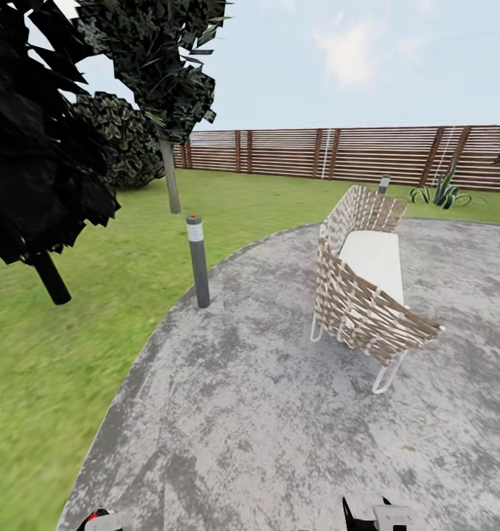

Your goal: Pick up the pesticide atomizer in the garden and spray insectifuge to fully cover both potted plants in the garden.

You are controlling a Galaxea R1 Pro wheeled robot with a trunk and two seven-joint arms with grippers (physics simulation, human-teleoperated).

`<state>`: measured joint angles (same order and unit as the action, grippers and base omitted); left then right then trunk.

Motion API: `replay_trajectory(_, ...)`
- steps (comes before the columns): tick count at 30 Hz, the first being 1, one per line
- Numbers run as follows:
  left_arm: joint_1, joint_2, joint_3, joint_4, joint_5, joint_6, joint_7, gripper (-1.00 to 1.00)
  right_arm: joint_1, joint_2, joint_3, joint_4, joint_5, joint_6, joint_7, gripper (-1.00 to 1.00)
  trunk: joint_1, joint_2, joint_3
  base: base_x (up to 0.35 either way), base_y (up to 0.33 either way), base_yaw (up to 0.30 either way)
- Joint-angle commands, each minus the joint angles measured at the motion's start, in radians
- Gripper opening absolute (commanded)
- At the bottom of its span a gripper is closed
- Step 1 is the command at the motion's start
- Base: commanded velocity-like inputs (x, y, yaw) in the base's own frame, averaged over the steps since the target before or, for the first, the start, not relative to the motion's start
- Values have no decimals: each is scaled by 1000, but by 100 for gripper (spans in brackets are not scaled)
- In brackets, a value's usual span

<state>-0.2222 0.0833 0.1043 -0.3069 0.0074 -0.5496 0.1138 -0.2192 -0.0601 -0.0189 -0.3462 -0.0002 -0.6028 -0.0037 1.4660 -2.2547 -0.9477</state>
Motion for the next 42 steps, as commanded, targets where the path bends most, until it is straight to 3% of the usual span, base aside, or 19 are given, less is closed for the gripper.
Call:
replay_trajectory(1,0,0,1,0,2,-4,2,-100,-1,0,-1,1,0,-3,0,100,0,0,-1,0,0,-298)
replay_trajectory(20,7,2,3,1,3,-7,-9,-100,0,2,0,1,0,-3,-1,100,0,0,-1,0,0,-300)
replay_trajectory(22,14,3,4,1,3,-17,-9,-100,-1,2,0,2,0,-3,-1,100,0,0,-1,0,0,-300)
replay_trajectory(28,28,8,5,3,4,-142,-1,-100,0,2,0,3,0,-2,-1,100,0,0,-1,0,0,-300)
replay_trajectory(42,33,2,6,2,1,-144,4,-100,-1,2,0,3,0,-2,-1,100,0,0,-1,0,0,-300)
